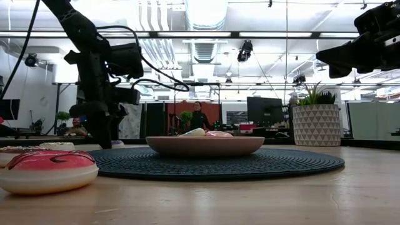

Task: Pick & Place donuts
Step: Put the small blue donut on the pink plate

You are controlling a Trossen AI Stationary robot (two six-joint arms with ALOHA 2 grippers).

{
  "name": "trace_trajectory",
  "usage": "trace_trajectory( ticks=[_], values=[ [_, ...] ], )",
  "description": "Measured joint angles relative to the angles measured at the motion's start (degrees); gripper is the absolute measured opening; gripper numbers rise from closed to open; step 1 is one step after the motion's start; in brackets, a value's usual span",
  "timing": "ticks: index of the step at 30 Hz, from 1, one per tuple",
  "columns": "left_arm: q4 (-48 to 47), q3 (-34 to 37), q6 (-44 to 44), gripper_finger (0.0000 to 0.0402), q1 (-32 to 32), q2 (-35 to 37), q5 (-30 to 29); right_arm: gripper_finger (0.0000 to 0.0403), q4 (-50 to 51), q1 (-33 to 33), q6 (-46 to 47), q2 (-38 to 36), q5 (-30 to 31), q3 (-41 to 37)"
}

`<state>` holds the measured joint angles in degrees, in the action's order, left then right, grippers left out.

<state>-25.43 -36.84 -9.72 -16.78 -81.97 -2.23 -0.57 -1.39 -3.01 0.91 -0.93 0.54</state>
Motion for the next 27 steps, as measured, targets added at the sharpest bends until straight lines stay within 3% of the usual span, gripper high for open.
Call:
trace_trajectory(
  ticks=[10, 27],
  values=[
    [-3.23, -1.69, 0.75, 0.0193, -0.02, -0.02, -1.18, 0.0008, 0.00, 0.00, 0.00, -0.02, -0.01, 0.00],
    [-10.84, -17.73, 0.87, 0.0193, 0.98, -0.88, -0.70, 0.0008, -0.01, 0.00, 0.00, -0.02, -0.02, 0.00]
  ],
)
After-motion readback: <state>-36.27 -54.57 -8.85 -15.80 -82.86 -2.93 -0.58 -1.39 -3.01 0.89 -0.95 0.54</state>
